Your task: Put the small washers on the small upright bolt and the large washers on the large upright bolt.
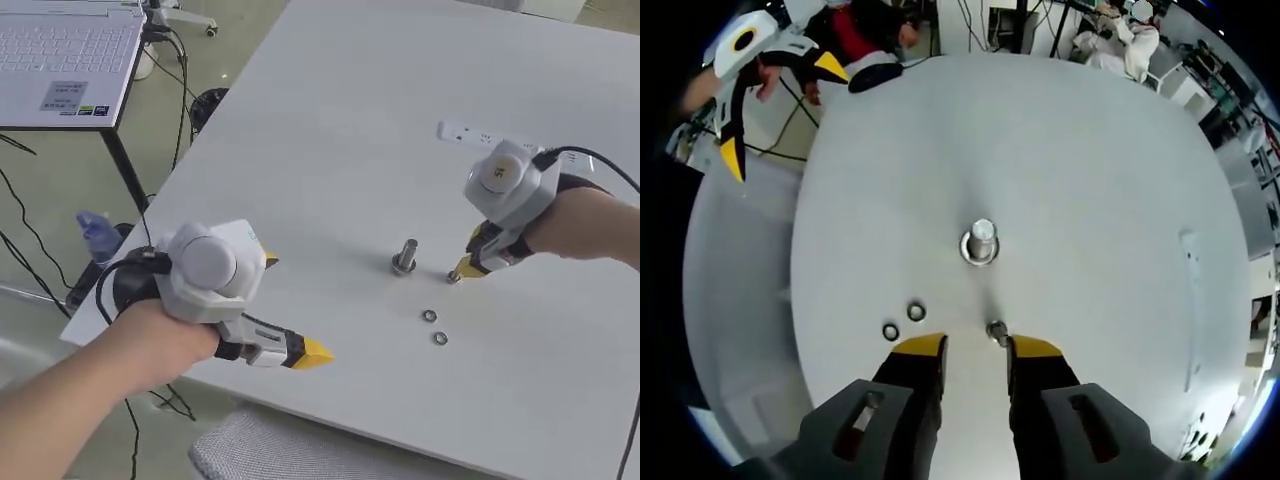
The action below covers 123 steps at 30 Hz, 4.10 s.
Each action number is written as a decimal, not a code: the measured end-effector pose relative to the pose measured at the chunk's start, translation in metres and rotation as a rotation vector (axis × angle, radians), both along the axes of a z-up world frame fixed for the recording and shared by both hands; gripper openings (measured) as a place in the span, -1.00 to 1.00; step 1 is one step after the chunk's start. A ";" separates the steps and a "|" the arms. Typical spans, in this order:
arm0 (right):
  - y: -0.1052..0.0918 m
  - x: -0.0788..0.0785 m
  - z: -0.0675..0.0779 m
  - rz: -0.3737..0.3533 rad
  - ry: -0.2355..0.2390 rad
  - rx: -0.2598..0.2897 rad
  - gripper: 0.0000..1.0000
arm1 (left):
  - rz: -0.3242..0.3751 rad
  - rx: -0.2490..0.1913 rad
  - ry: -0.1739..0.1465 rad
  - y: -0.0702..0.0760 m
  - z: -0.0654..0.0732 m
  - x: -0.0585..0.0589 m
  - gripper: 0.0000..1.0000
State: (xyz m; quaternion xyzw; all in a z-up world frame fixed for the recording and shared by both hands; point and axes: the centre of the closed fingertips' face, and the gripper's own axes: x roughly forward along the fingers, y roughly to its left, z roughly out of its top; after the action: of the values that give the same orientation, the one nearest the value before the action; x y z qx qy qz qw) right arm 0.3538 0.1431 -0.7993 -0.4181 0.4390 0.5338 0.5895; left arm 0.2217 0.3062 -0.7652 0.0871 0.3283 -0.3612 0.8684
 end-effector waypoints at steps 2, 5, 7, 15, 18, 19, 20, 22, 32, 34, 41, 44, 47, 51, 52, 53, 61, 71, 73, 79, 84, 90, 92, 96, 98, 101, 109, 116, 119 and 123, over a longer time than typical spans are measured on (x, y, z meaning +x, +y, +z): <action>0.002 -0.005 0.001 0.003 0.000 0.006 -0.49 | -0.002 0.000 0.003 -0.001 0.000 -0.001 0.73; 0.005 -0.012 0.003 0.014 0.002 0.013 -0.49 | -0.010 0.003 0.001 -0.002 0.000 -0.001 0.72; 0.005 -0.017 0.002 0.027 0.002 0.011 -0.49 | -0.009 0.004 0.001 -0.001 0.000 -0.001 0.72; 0.003 -0.036 -0.005 0.044 0.014 0.000 -0.49 | -0.014 0.006 0.006 -0.002 -0.001 -0.001 0.70; 0.002 -0.044 -0.008 0.032 0.025 0.007 -0.49 | -0.016 0.007 0.005 -0.002 -0.001 -0.001 0.70; 0.002 -0.047 -0.010 0.030 0.030 0.008 -0.49 | -0.014 0.006 0.003 -0.002 -0.001 0.000 0.70; 0.002 -0.048 -0.010 0.029 0.031 0.008 -0.50 | -0.012 0.006 0.003 -0.002 -0.001 0.000 0.71; 0.002 -0.055 -0.013 0.024 0.039 0.018 -0.50 | -0.010 0.004 0.003 -0.001 0.000 0.001 0.71; -0.005 -0.065 -0.030 0.012 0.064 0.008 -0.50 | -0.011 0.002 0.004 -0.001 0.000 0.003 0.71; -0.003 -0.066 -0.033 0.007 0.052 0.014 -0.50 | -0.009 -0.001 0.002 -0.001 0.000 0.003 0.71; -0.001 -0.070 -0.043 -0.003 0.049 0.018 -0.50 | -0.010 -0.002 0.001 -0.001 0.000 0.001 0.72; -0.003 -0.069 -0.048 -0.019 0.050 0.020 -0.50 | -0.004 -0.010 -0.002 -0.001 0.001 0.003 0.72; -0.006 -0.069 -0.055 -0.025 0.053 0.008 -0.50 | -0.003 -0.010 -0.004 -0.001 0.001 0.003 0.72; -0.008 -0.064 -0.060 -0.052 0.047 0.015 -0.50 | -0.002 -0.008 -0.001 0.000 0.000 0.003 0.74; -0.008 -0.064 -0.062 -0.055 0.048 0.017 -0.50 | 0.000 -0.010 -0.003 0.000 0.000 0.003 0.75; -0.008 -0.065 -0.063 -0.059 0.045 0.019 -0.50 | 0.001 -0.011 -0.006 0.000 0.000 0.003 0.76; -0.010 -0.066 -0.076 -0.079 0.041 0.015 -0.50 | -0.003 0.001 -0.004 0.001 -0.003 0.003 0.79; -0.009 -0.066 -0.077 -0.097 0.028 0.022 -0.50 | -0.006 -0.005 -0.008 0.000 -0.003 0.004 0.87; -0.008 -0.065 -0.077 -0.097 0.023 0.022 -0.51 | -0.013 0.005 -0.010 0.000 -0.004 0.004 0.88; -0.007 -0.066 -0.077 -0.095 0.007 0.016 -0.52 | -0.024 0.015 -0.008 -0.001 -0.006 0.003 0.87; -0.007 -0.068 -0.077 -0.086 0.002 0.017 -0.57 | -0.030 0.014 -0.004 -0.003 -0.006 0.002 0.84; -0.007 -0.068 -0.078 -0.095 0.006 0.012 -0.63 | -0.033 0.014 0.001 -0.003 -0.007 0.000 0.82; -0.007 -0.068 -0.078 -0.093 0.003 0.008 -0.66 | -0.034 0.014 0.001 -0.003 -0.007 -0.001 0.81; -0.007 -0.069 -0.078 -0.087 0.003 0.003 -0.70 | -0.030 0.012 0.004 -0.003 -0.008 -0.003 0.79; -0.007 -0.068 -0.078 -0.092 0.002 0.003 -0.70 | -0.031 0.013 0.006 -0.002 -0.009 -0.004 0.79; -0.007 -0.068 -0.078 -0.101 -0.001 0.009 -0.70 | -0.026 0.006 0.007 -0.001 -0.009 -0.005 0.78; -0.007 -0.067 -0.078 -0.105 -0.002 0.000 -0.70 | -0.027 0.002 0.006 -0.001 -0.008 -0.006 0.74; -0.006 -0.068 -0.079 -0.113 0.007 -0.042 -0.70 | -0.030 0.006 0.014 -0.001 -0.010 -0.010 0.71; -0.005 -0.068 -0.080 -0.118 0.012 -0.068 -0.70 | -0.028 0.006 0.014 -0.001 -0.010 -0.011 0.70; -0.006 -0.068 -0.080 -0.120 0.012 -0.094 -0.71 | -0.031 0.013 0.018 -0.001 -0.011 -0.012 0.69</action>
State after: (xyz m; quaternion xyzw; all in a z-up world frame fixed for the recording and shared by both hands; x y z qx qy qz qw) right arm 0.2857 0.1373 -0.8790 -0.4150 0.4916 0.4786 0.5976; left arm 0.2095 0.3055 -0.7762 0.0947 0.3368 -0.3733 0.8592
